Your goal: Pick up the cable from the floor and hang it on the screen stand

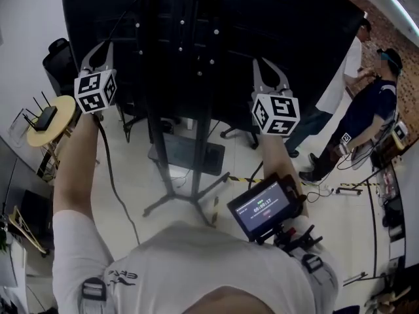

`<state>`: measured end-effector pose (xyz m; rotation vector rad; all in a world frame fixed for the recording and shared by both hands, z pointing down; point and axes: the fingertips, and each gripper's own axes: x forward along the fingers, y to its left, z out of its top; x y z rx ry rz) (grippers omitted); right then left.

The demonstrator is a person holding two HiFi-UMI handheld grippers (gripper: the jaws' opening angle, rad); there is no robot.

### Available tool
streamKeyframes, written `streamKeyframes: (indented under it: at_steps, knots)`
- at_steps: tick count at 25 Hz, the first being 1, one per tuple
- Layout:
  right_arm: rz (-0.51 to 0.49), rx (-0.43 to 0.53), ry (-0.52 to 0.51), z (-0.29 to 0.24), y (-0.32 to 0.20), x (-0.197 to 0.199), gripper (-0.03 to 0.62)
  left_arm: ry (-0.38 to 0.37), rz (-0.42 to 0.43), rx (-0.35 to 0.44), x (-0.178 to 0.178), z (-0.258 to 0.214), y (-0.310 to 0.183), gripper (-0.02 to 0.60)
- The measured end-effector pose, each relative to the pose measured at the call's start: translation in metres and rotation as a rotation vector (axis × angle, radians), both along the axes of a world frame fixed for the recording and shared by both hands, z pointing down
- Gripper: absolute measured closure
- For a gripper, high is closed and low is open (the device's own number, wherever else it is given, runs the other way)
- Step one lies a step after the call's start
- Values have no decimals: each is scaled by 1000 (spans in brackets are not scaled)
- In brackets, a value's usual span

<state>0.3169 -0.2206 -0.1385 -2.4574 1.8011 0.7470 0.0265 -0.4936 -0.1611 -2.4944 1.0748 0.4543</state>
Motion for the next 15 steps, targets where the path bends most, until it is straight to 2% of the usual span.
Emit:
streamKeyframes:
  at_steps: [7,15]
  knots:
    - [141,-50,-23,7,-20,6,568,-26,92,-25,26,2,-46,561]
    - [250,-108,-34,16,-31,22,568,-70,174,-15,56,14,-54,561]
